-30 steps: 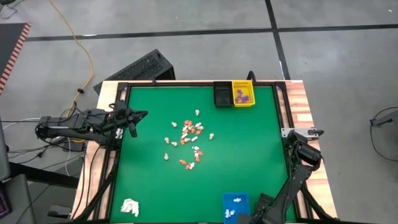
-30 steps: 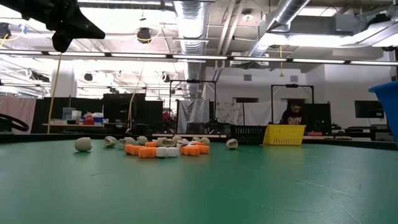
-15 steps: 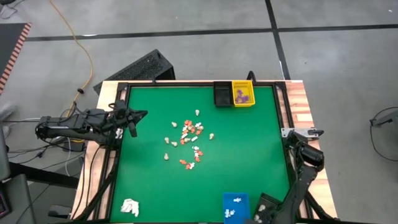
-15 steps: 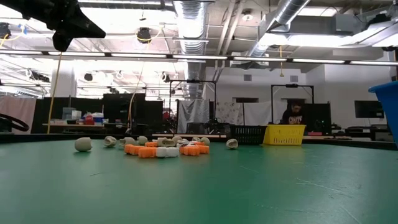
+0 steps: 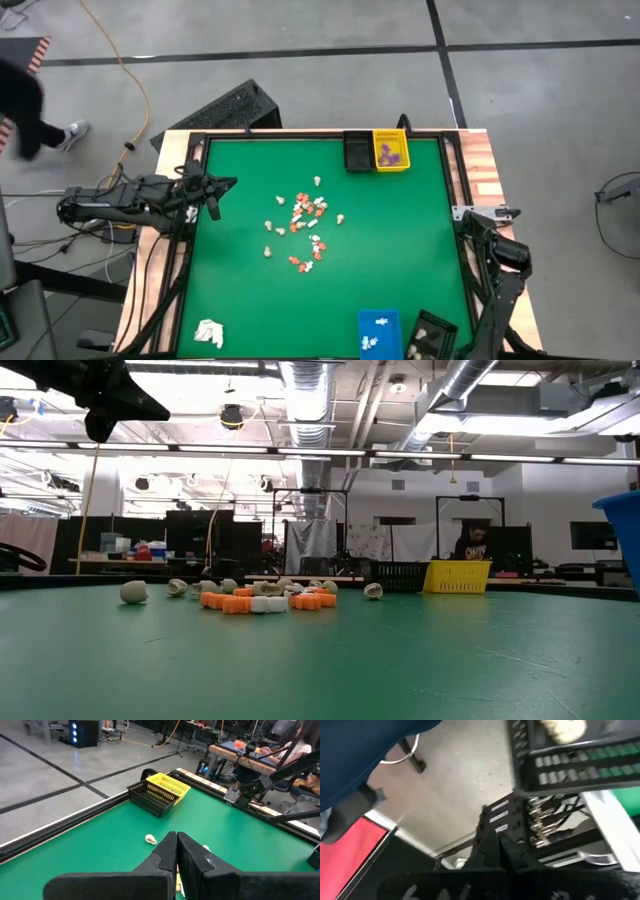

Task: Sort Halloween decoration
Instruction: Adjust the bottom baskets

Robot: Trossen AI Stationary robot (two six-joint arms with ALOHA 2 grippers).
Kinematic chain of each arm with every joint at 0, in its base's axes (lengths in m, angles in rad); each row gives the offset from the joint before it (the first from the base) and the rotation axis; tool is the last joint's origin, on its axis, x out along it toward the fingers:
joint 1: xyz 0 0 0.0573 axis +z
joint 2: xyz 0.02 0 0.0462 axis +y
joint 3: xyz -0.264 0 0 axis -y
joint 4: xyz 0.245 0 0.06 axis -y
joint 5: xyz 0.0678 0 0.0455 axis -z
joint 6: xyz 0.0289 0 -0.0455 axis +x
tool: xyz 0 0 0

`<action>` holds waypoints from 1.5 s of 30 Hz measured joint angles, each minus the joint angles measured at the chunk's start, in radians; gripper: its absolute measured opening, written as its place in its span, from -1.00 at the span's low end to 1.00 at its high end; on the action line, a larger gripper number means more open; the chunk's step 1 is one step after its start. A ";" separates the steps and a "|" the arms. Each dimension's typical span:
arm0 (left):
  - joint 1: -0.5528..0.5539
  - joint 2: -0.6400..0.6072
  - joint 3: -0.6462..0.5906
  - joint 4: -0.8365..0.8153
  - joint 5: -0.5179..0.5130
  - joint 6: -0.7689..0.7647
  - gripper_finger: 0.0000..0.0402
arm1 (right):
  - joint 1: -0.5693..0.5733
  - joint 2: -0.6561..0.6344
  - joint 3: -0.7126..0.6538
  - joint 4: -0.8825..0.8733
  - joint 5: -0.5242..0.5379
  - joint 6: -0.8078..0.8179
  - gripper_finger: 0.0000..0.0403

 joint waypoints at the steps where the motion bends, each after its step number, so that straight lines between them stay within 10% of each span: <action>1: 0.000 0.000 0.000 0.000 0.000 0.000 -1.00 | -0.002 0.000 0.000 -0.015 0.000 -0.001 -1.00; 21: 0.000 0.000 0.000 0.001 0.003 -0.001 -1.00 | -0.010 0.002 -0.105 -0.083 -0.060 -0.011 -1.00; 45: 0.000 0.000 0.000 0.001 0.019 -0.002 -1.00 | -0.075 -0.001 -0.103 -0.438 0.143 -0.075 -1.00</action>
